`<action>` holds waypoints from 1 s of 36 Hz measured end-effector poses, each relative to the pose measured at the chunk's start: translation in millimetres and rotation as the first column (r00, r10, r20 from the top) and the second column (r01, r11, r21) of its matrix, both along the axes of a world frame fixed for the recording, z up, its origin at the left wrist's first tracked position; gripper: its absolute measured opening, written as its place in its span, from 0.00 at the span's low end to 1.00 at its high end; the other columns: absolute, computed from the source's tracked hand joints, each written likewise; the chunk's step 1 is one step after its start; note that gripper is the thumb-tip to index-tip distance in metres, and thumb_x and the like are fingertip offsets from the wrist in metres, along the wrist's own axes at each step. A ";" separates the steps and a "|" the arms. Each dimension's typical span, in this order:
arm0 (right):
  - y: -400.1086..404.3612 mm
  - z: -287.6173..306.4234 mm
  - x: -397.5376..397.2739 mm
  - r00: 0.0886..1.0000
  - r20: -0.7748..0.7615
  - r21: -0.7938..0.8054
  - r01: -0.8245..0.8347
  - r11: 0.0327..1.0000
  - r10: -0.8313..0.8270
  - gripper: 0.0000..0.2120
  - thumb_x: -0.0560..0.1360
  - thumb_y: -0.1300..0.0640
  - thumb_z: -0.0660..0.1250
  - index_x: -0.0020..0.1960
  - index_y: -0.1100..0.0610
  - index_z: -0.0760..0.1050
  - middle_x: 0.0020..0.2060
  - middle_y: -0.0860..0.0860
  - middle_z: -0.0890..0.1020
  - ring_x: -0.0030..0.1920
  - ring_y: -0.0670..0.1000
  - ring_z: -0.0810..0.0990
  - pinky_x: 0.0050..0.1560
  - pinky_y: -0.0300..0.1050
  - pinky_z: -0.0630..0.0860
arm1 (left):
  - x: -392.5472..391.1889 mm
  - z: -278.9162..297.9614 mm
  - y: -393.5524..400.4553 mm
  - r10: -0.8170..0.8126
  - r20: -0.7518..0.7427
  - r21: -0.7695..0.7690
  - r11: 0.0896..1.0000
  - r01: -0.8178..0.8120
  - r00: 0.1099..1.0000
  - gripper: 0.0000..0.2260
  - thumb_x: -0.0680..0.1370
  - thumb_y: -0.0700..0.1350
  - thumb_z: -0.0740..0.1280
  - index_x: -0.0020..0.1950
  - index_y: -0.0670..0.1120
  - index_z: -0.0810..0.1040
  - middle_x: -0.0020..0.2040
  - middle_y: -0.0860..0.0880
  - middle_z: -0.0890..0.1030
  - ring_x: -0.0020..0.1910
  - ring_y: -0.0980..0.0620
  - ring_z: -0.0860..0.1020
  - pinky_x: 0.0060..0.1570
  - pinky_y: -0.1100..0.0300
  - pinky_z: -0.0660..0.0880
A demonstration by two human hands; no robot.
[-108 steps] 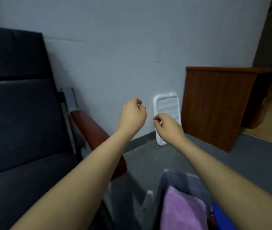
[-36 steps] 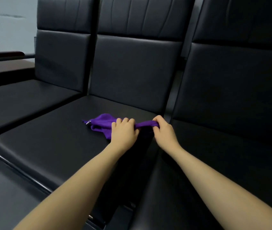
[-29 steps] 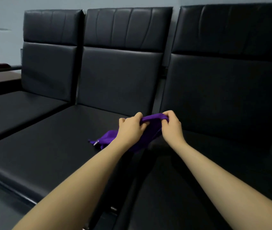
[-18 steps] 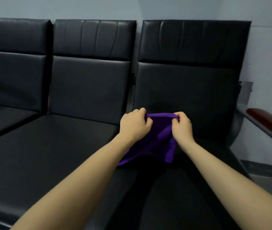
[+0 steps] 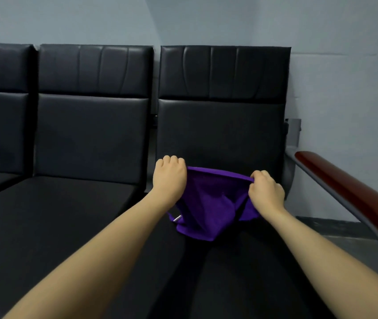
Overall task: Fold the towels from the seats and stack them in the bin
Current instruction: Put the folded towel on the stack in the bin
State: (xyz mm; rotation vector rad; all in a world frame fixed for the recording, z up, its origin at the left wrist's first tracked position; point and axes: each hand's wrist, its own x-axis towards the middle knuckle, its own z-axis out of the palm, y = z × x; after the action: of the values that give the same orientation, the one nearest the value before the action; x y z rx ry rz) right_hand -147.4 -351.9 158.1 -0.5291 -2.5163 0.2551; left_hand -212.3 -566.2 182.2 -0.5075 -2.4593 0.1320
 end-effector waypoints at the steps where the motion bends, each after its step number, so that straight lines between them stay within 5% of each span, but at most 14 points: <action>1: 1.6 0.6 -0.3 1.000 0.010 -0.008 0.017 1.000 -0.017 0.09 0.78 0.63 0.57 0.55 0.60 0.74 0.52 0.55 0.77 0.49 0.56 0.77 0.43 0.46 0.69 | -1.7 0.3 -2.0 0.012 0.002 -0.001 1.000 -0.012 1.000 0.09 0.77 0.35 0.56 0.56 0.42 0.69 0.55 0.45 0.74 0.55 0.45 0.72 0.53 0.57 0.65; 7: 9.0 15.0 1.5 0.996 0.051 -0.025 0.081 0.996 -0.079 0.08 0.77 0.63 0.59 0.54 0.61 0.75 0.53 0.56 0.76 0.49 0.58 0.77 0.41 0.46 0.69 | -6.4 18.8 -2.6 0.035 -0.002 -0.060 0.998 -0.035 0.999 0.10 0.75 0.34 0.58 0.55 0.42 0.68 0.54 0.45 0.74 0.54 0.46 0.71 0.49 0.58 0.63; 15: 14.7 64.9 -0.2 0.989 -0.097 -0.016 0.112 0.994 -0.114 0.10 0.78 0.66 0.57 0.56 0.62 0.74 0.54 0.58 0.76 0.51 0.59 0.77 0.45 0.50 0.70 | -13.4 57.7 -1.5 0.106 -0.111 -0.144 0.982 -0.121 0.988 0.08 0.78 0.41 0.57 0.55 0.43 0.72 0.53 0.46 0.74 0.54 0.47 0.69 0.50 0.58 0.63; 20: 15.5 91.5 2.8 0.975 -0.183 -0.033 0.122 0.992 -0.126 0.11 0.79 0.68 0.51 0.59 0.62 0.68 0.46 0.58 0.79 0.39 0.55 0.73 0.37 0.48 0.66 | -12.9 77.6 -3.7 0.105 -0.139 -0.110 0.987 -0.120 0.985 0.09 0.77 0.40 0.58 0.56 0.42 0.71 0.54 0.45 0.74 0.54 0.47 0.70 0.50 0.58 0.64; 26: 18.5 114.1 9.3 0.981 -0.160 0.063 0.122 0.991 -0.110 0.13 0.80 0.65 0.51 0.63 0.64 0.65 0.46 0.60 0.81 0.37 0.56 0.72 0.36 0.46 0.65 | -13.6 96.5 -10.1 0.114 -0.201 -0.113 0.984 -0.138 0.973 0.09 0.77 0.39 0.57 0.57 0.42 0.69 0.54 0.45 0.73 0.54 0.46 0.69 0.52 0.57 0.64; 30: 22.2 112.6 11.5 0.984 -0.148 0.122 0.116 0.986 -0.097 0.14 0.80 0.57 0.51 0.61 0.64 0.65 0.49 0.60 0.80 0.45 0.60 0.78 0.38 0.46 0.65 | -10.2 99.8 -7.6 0.128 -0.198 -0.151 0.976 -0.160 0.972 0.09 0.77 0.41 0.57 0.57 0.43 0.69 0.55 0.45 0.72 0.56 0.46 0.68 0.54 0.57 0.64; 36: 28.6 96.4 13.0 0.993 -0.077 0.130 0.098 0.987 -0.089 0.11 0.79 0.61 0.54 0.59 0.62 0.67 0.55 0.59 0.76 0.53 0.60 0.76 0.45 0.51 0.71 | -9.9 89.6 -8.3 0.153 -0.147 -0.141 0.975 -0.174 0.977 0.12 0.76 0.38 0.62 0.59 0.42 0.69 0.57 0.45 0.72 0.56 0.46 0.70 0.54 0.58 0.65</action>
State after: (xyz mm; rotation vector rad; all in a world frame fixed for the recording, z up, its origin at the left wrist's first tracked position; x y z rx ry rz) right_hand -134.4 -323.3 254.5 -0.5719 -2.4117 0.0680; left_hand -222.2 -574.5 271.8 -0.3469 -2.3661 0.4134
